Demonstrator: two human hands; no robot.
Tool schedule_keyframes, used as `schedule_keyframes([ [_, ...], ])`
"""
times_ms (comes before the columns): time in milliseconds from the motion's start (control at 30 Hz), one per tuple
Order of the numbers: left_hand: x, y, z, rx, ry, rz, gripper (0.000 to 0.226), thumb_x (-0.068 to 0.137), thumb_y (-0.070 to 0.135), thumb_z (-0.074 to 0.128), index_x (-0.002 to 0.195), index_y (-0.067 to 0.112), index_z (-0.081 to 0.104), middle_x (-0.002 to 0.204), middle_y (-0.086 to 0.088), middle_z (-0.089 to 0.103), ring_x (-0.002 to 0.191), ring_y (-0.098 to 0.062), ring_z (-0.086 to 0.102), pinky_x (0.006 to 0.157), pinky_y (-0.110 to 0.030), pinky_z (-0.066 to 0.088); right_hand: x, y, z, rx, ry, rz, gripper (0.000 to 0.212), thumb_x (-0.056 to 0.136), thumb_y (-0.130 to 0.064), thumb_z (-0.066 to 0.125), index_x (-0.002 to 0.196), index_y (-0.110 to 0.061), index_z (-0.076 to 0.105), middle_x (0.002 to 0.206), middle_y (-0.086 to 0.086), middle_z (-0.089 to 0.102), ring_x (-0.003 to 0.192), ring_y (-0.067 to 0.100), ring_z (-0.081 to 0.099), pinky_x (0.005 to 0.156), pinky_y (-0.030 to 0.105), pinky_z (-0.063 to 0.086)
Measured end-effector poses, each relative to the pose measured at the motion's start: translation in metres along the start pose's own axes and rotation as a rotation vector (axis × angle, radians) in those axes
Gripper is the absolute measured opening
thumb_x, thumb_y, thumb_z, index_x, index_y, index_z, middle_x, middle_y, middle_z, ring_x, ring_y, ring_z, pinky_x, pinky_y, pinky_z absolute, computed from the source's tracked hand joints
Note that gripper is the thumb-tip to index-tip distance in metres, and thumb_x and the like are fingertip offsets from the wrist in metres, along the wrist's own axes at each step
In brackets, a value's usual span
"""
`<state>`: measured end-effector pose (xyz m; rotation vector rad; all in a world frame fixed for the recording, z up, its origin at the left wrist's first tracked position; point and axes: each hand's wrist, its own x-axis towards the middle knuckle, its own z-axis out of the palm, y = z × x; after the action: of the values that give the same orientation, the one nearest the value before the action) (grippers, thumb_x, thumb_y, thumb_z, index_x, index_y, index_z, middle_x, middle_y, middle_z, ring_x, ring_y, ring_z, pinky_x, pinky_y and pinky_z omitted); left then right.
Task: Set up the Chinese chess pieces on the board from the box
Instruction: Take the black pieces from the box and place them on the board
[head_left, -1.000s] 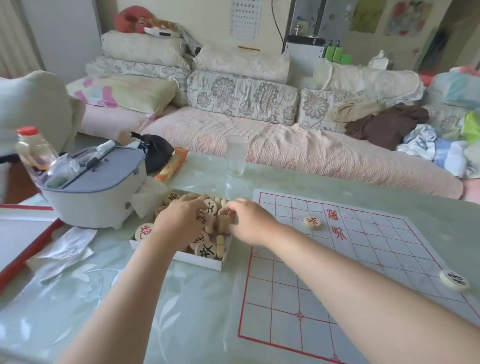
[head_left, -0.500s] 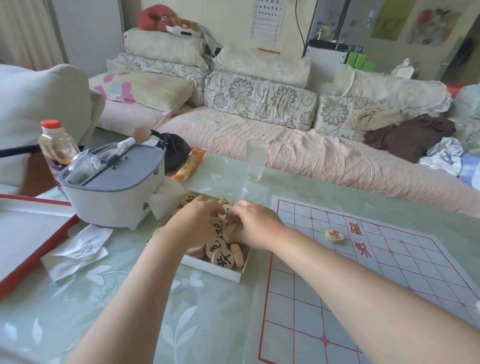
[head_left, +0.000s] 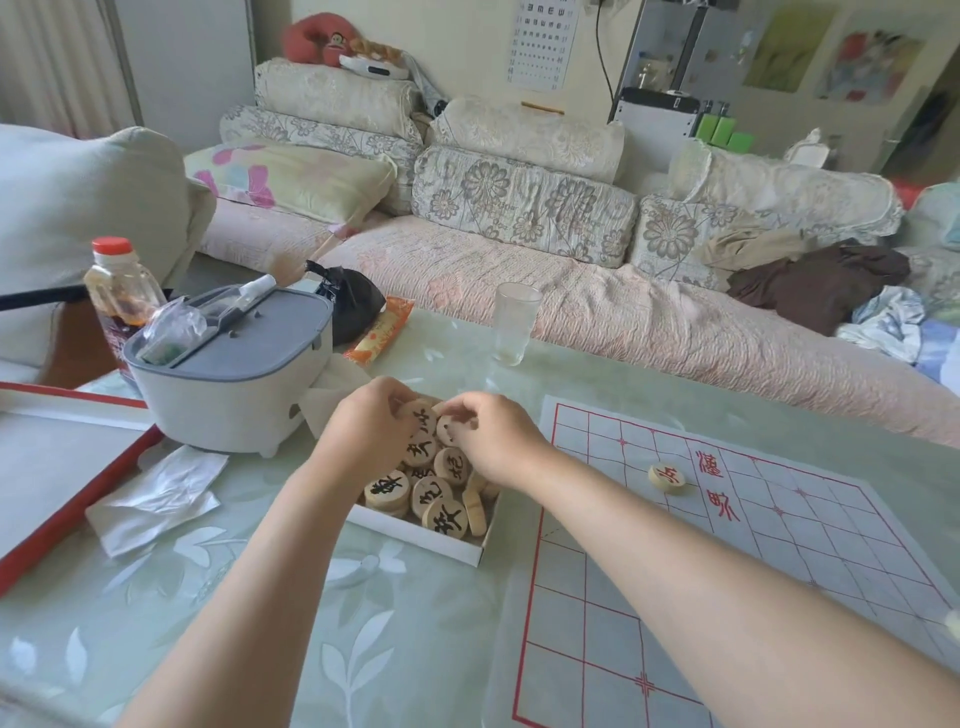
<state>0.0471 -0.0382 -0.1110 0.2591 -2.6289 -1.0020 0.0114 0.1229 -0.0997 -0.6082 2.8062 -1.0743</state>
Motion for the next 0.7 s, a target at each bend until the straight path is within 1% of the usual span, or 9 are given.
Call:
schedule_keyframes([
  [67,0.000,-0.003,0.000,0.002,0.017,-0.035,0.024,0.091,0.021,0.053,0.114,0.025,0.056,0.098,0.001,0.062,0.086,-0.020,0.056,0.065,-0.029,0.041,-0.006,-0.002,0.003,-0.235,-0.077,-0.028,0.030,0.090,-0.031,0.058,0.119,-0.036,0.065,0.121,-0.006,0.061,0.110,0.016,0.060,0.092,0.030,0.048],
  [133,-0.001,-0.002,-0.001,-0.007,0.027,-0.054,0.027,0.092,0.016,0.050,0.117,0.025,0.052,0.100,-0.002,0.061,0.086,-0.022,0.057,0.062,-0.030,0.040,-0.009,-0.006,0.007,-0.419,-0.092,-0.049,0.035,0.088,-0.033,0.057,0.123,-0.036,0.062,0.134,-0.005,0.054,0.122,0.020,0.055,0.096,0.032,0.043],
  [200,0.000,0.000,-0.001,-0.031,0.027,-0.058,0.029,0.093,0.013,0.046,0.119,0.025,0.051,0.104,-0.005,0.061,0.087,-0.024,0.058,0.062,-0.029,0.041,-0.010,-0.010,0.007,-0.522,-0.077,-0.065,0.037,0.090,-0.032,0.056,0.126,-0.035,0.061,0.140,-0.003,0.052,0.128,0.023,0.050,0.098,0.033,0.040],
  [233,0.000,0.002,-0.001,-0.041,0.018,-0.051,0.030,0.093,0.013,0.045,0.120,0.025,0.051,0.105,-0.006,0.061,0.088,-0.024,0.058,0.062,-0.029,0.040,-0.010,-0.012,0.006,-0.568,-0.097,-0.065,0.039,0.090,-0.031,0.055,0.128,-0.035,0.060,0.141,-0.001,0.051,0.130,0.024,0.047,0.100,0.033,0.039],
  [333,-0.002,0.005,0.002,-0.046,-0.020,-0.035,0.031,0.093,0.011,0.044,0.117,0.029,0.054,0.106,-0.005,0.060,0.083,-0.021,0.056,0.053,-0.026,0.038,-0.011,-0.014,0.003,-0.676,-0.209,-0.049,0.046,0.092,-0.028,0.055,0.137,-0.033,0.054,0.142,0.007,0.047,0.134,0.029,0.040,0.103,0.035,0.039],
  [400,-0.004,0.009,0.004,-0.045,-0.042,-0.026,0.034,0.092,0.009,0.044,0.116,0.030,0.056,0.108,-0.004,0.058,0.084,-0.020,0.055,0.055,-0.026,0.039,-0.009,-0.013,0.003,-0.677,-0.223,-0.038,0.048,0.092,-0.029,0.057,0.140,-0.032,0.051,0.141,0.007,0.047,0.135,0.028,0.040,0.104,0.035,0.039],
  [533,-0.006,0.011,0.006,-0.052,-0.065,-0.020,0.034,0.092,0.009,0.046,0.117,0.028,0.058,0.116,-0.005,0.057,0.090,-0.021,0.054,0.065,-0.028,0.042,-0.006,-0.012,0.005,-0.667,-0.183,-0.077,0.043,0.088,-0.033,0.064,0.130,-0.026,0.058,0.134,0.006,0.054,0.129,0.027,0.047,0.099,0.033,0.041],
  [600,-0.006,0.012,0.006,-0.041,-0.053,-0.021,0.035,0.092,0.010,0.045,0.121,0.027,0.057,0.122,-0.006,0.057,0.094,-0.020,0.054,0.069,-0.028,0.042,-0.009,-0.009,0.003,-0.591,-0.144,-0.088,0.045,0.085,-0.035,0.065,0.128,-0.026,0.056,0.133,0.003,0.054,0.126,0.025,0.049,0.098,0.034,0.041],
  [700,-0.008,0.022,0.006,-0.076,0.006,-0.022,0.033,0.094,0.013,0.044,0.124,0.024,0.053,0.122,-0.005,0.057,0.096,-0.020,0.054,0.072,-0.030,0.043,-0.019,-0.002,-0.007,-0.464,-0.075,-0.088,0.039,0.082,-0.037,0.065,0.118,-0.028,0.052,0.121,-0.004,0.058,0.115,0.023,0.053,0.086,0.034,0.044],
])
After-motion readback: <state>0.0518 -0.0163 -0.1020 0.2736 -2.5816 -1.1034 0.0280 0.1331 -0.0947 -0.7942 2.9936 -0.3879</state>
